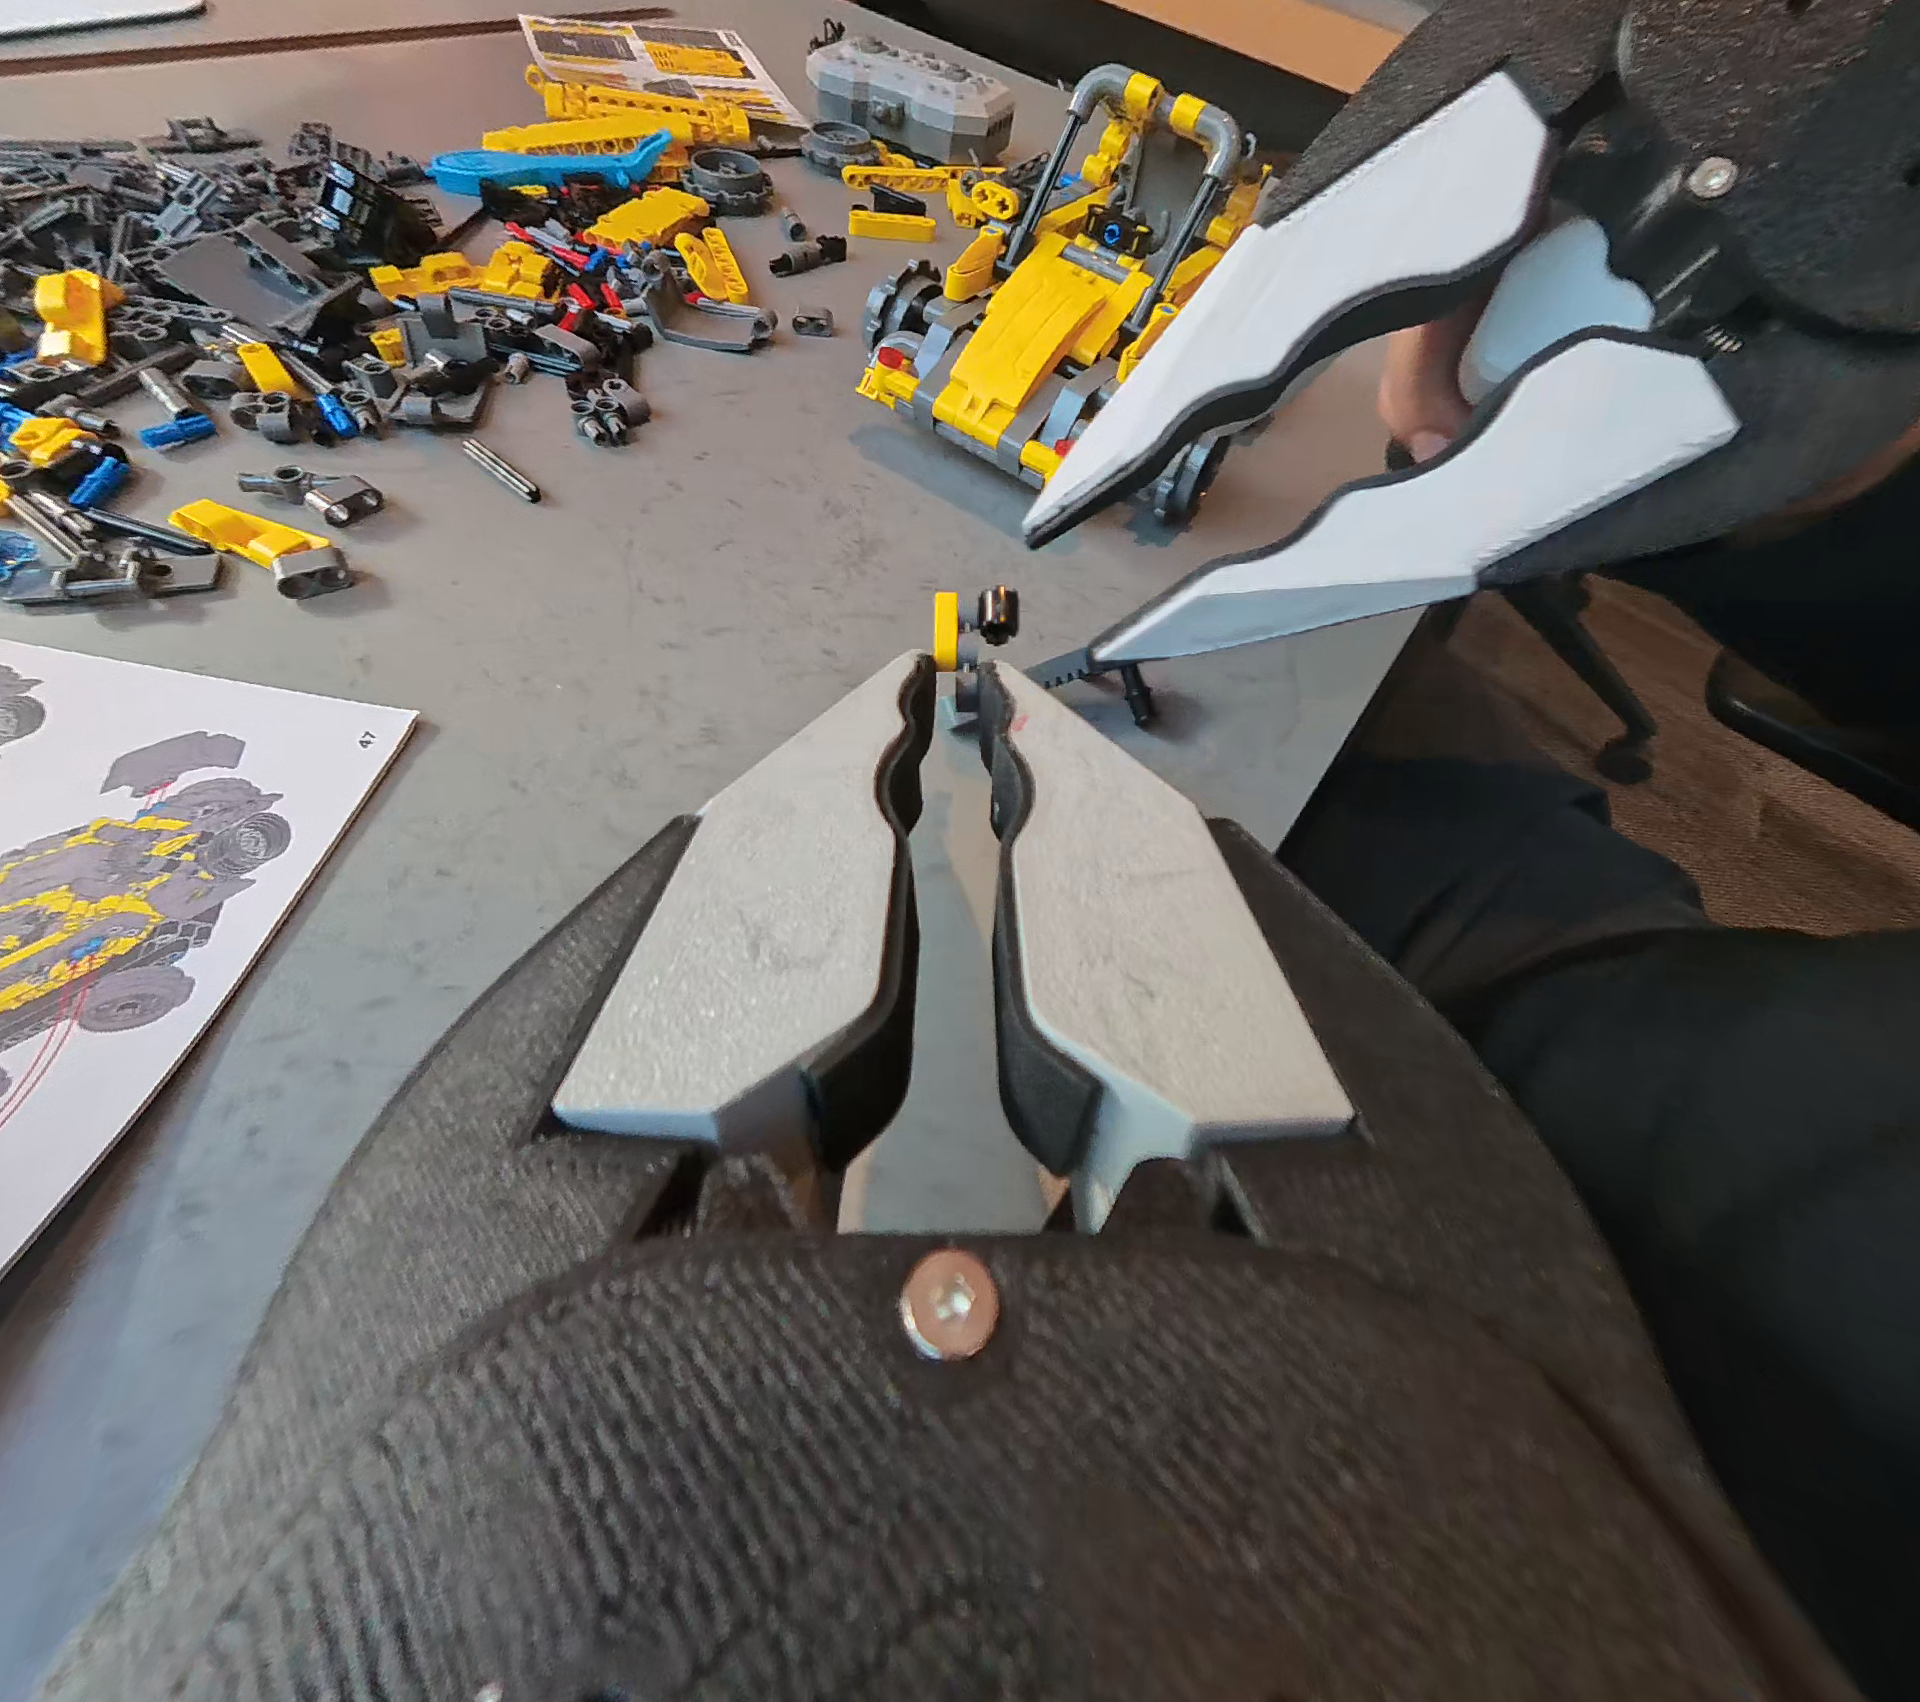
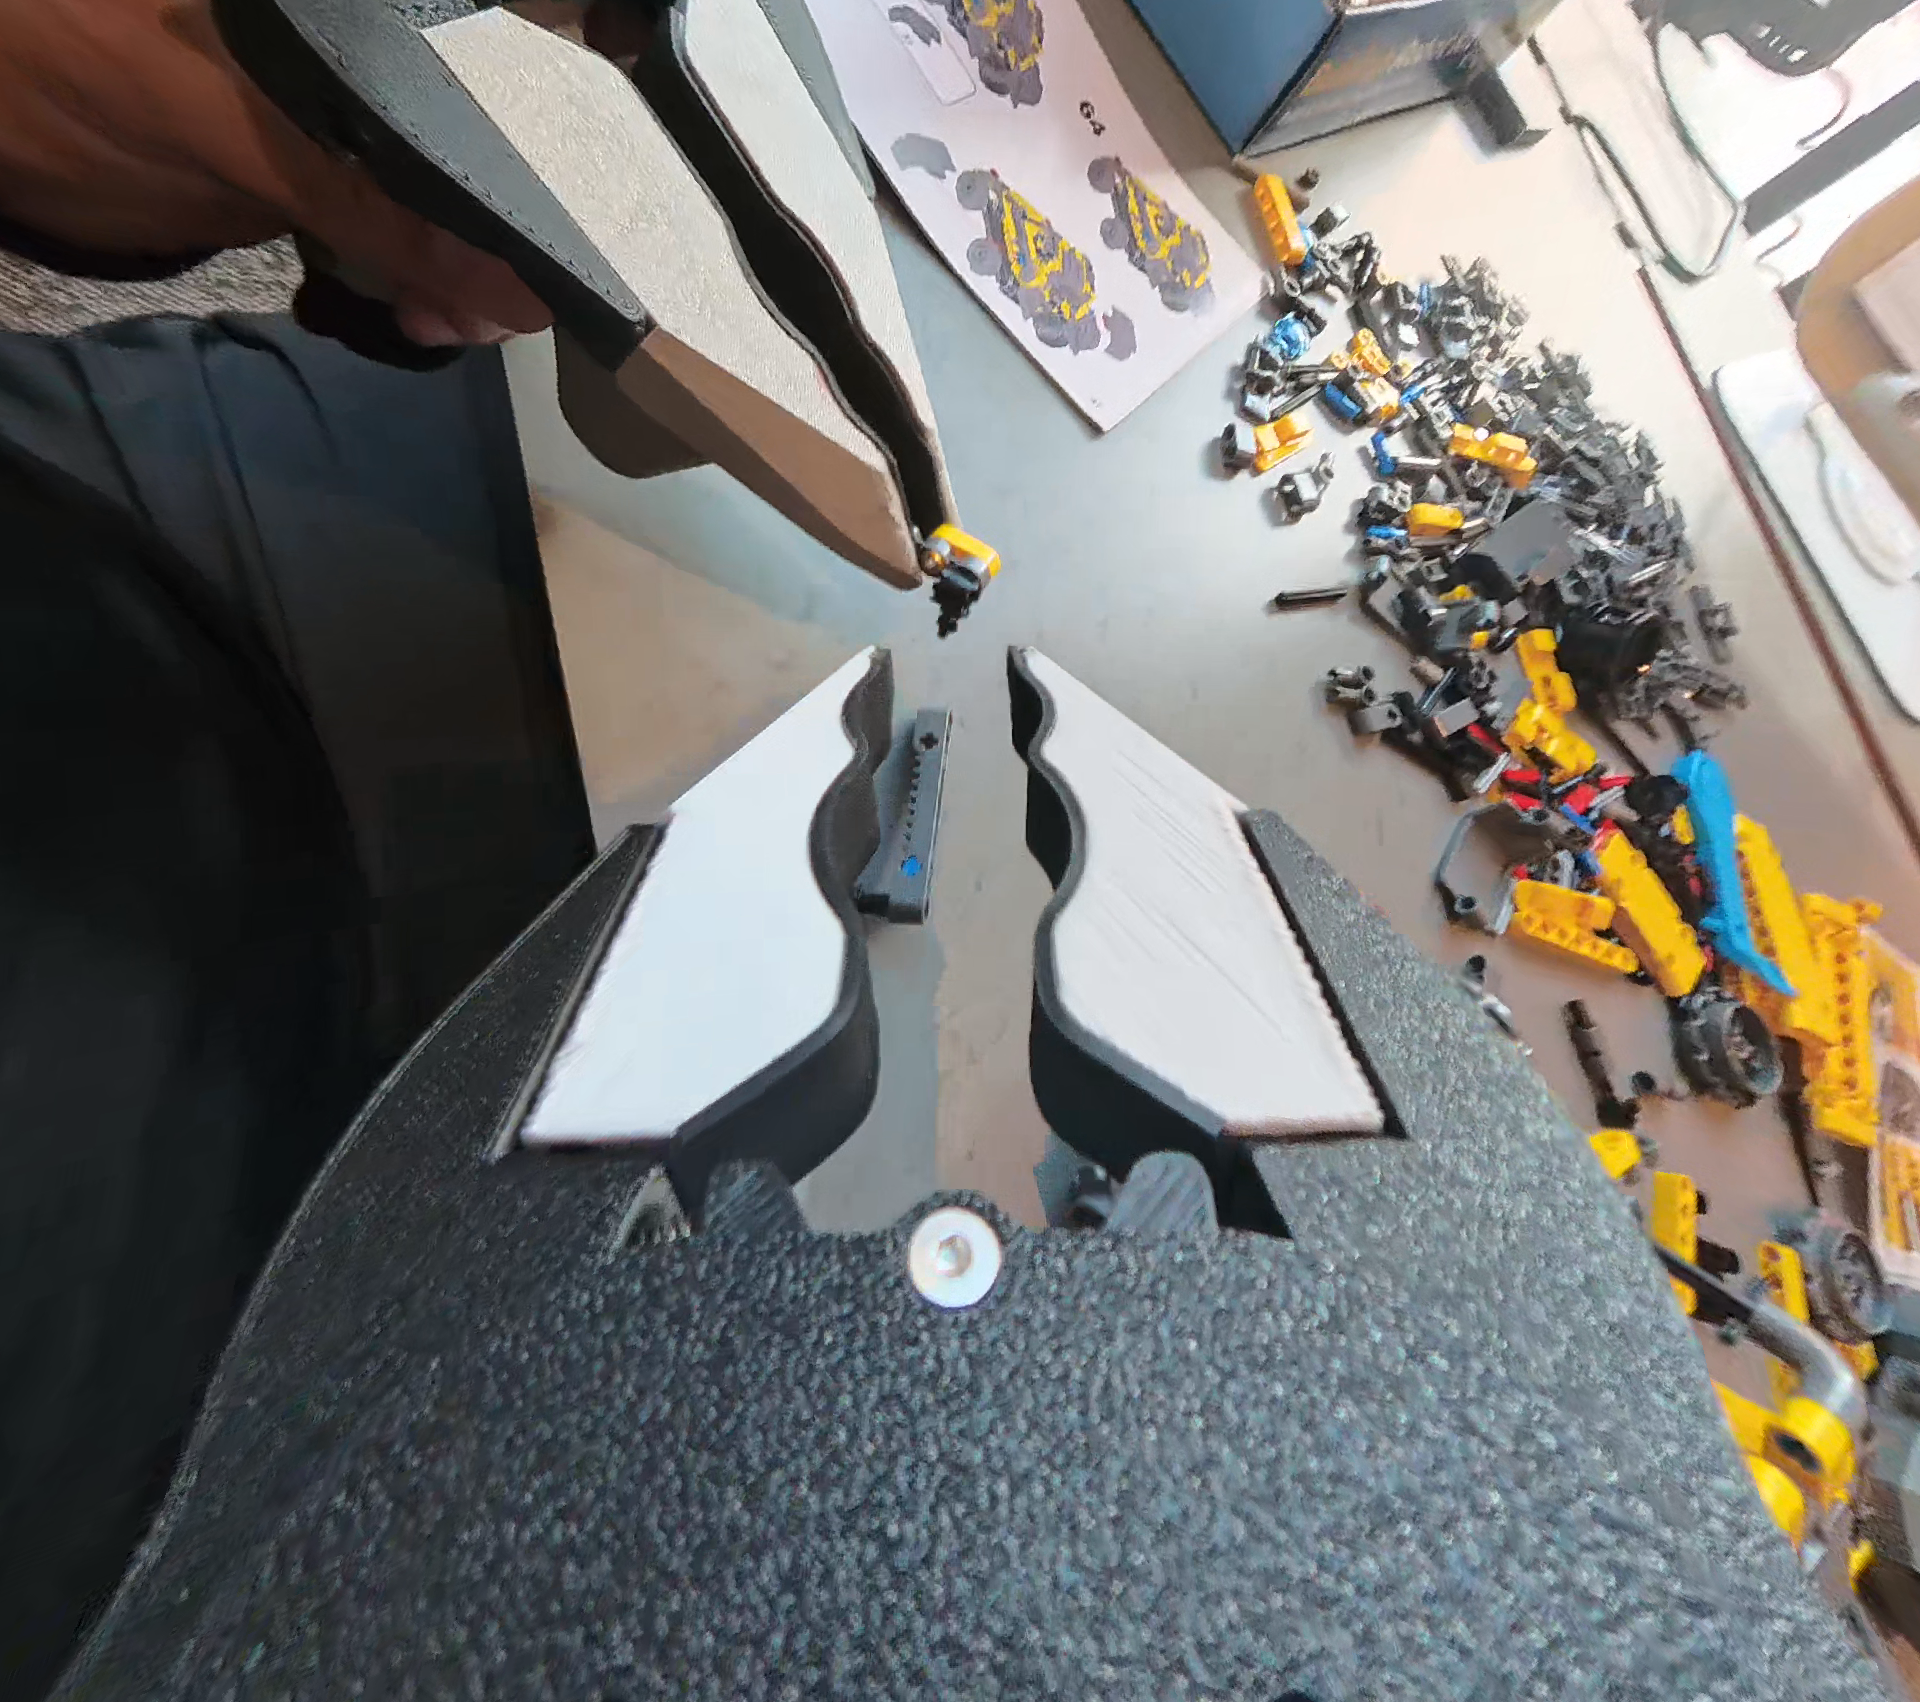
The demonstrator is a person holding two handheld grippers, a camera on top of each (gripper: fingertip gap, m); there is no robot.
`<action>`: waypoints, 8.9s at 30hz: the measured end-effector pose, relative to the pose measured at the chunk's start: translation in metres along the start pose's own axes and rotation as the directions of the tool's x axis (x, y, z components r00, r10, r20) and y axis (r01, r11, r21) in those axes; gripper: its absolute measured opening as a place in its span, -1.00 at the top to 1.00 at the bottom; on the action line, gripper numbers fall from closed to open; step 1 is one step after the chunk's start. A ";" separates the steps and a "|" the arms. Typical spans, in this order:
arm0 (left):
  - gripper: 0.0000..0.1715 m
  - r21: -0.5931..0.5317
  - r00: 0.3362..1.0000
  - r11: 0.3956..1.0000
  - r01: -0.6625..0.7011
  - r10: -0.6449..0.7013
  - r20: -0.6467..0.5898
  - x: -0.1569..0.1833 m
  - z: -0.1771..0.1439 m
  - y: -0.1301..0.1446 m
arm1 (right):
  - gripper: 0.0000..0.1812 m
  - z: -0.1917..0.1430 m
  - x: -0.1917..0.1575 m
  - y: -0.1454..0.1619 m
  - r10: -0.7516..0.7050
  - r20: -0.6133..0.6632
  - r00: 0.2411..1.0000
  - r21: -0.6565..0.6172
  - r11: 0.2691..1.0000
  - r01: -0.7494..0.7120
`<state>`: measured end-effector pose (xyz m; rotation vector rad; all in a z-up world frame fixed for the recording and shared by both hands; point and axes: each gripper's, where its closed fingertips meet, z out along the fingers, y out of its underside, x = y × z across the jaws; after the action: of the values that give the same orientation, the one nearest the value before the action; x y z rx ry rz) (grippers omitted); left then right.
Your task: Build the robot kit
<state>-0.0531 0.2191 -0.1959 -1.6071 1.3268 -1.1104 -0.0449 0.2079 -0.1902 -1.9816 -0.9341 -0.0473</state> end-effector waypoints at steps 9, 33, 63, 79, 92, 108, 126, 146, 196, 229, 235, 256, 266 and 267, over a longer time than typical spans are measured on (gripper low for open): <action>0.94 0.003 0.998 0.999 -0.048 0.048 -0.030 0.011 -0.001 0.003 | 0.91 0.006 -0.006 -0.003 -0.148 -0.072 0.986 0.008 0.989 0.149; 0.79 0.003 0.954 0.969 -0.247 0.244 -0.172 0.035 -0.008 -0.004 | 0.95 -0.012 -0.016 -0.009 -0.482 -0.236 0.844 -0.040 0.873 0.487; 0.84 -0.149 0.992 0.987 -0.068 0.050 -0.119 0.007 0.000 0.015 | 0.70 0.000 -0.009 0.023 0.027 0.012 1.000 -0.047 0.999 -0.026; 0.84 -0.213 0.988 0.977 0.006 -0.039 -0.149 0.003 0.001 0.022 | 0.81 0.014 -0.012 0.054 0.607 0.201 0.769 -0.220 0.793 -0.568; 0.84 -0.253 0.976 0.951 0.175 -0.201 -0.082 -0.010 0.007 0.026 | 0.89 0.023 -0.027 0.038 0.686 0.211 0.696 -0.199 0.728 -0.656; 0.84 -0.267 0.950 0.924 0.274 -0.304 -0.076 -0.009 0.006 0.030 | 0.89 0.027 -0.020 0.036 0.641 0.098 0.761 -0.130 0.767 -0.629; 0.84 -0.271 0.937 0.909 0.318 -0.345 -0.058 -0.008 0.005 0.033 | 0.89 0.029 -0.019 0.036 0.581 0.040 0.813 -0.117 0.811 -0.573; 0.84 -0.250 0.942 0.915 0.316 -0.335 -0.037 -0.010 0.007 0.032 | 0.89 0.027 -0.017 0.032 0.514 -0.018 0.857 -0.071 0.855 -0.514; 0.84 -0.343 0.940 0.889 0.302 -0.337 -0.045 -0.009 0.006 0.034 | 0.90 0.041 -0.022 0.029 0.410 0.003 0.912 -0.144 0.903 -0.405; 0.84 -0.396 0.969 0.890 0.227 -0.246 0.002 -0.010 0.013 0.032 | 0.92 0.040 -0.022 0.031 0.313 -0.038 0.949 -0.148 0.937 -0.315; 0.83 -0.400 0.971 0.890 0.220 -0.239 0.004 -0.010 0.013 0.032 | 0.92 0.040 -0.022 0.031 0.314 -0.034 0.949 -0.149 0.937 -0.315; 0.63 -0.308 0.923 0.888 0.342 -0.380 -0.069 -0.014 -0.009 0.021 | 0.93 0.039 -0.024 0.027 0.346 0.012 0.938 -0.128 0.931 -0.342; 0.54 -0.269 0.761 0.881 0.389 -0.472 -0.445 0.005 -0.045 -0.012 | 0.92 -0.005 -0.025 -0.033 -0.044 -0.106 0.993 0.251 0.965 0.070; 0.51 -0.267 0.736 0.884 0.384 -0.467 -0.490 0.010 -0.049 -0.017 | 0.92 -0.011 -0.027 -0.039 -0.116 -0.142 0.983 0.270 0.951 0.151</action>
<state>-0.0925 0.2104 -0.1625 -1.8435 1.4463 -1.9062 -0.0856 0.1951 -0.1663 -1.6347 -0.9375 -0.1082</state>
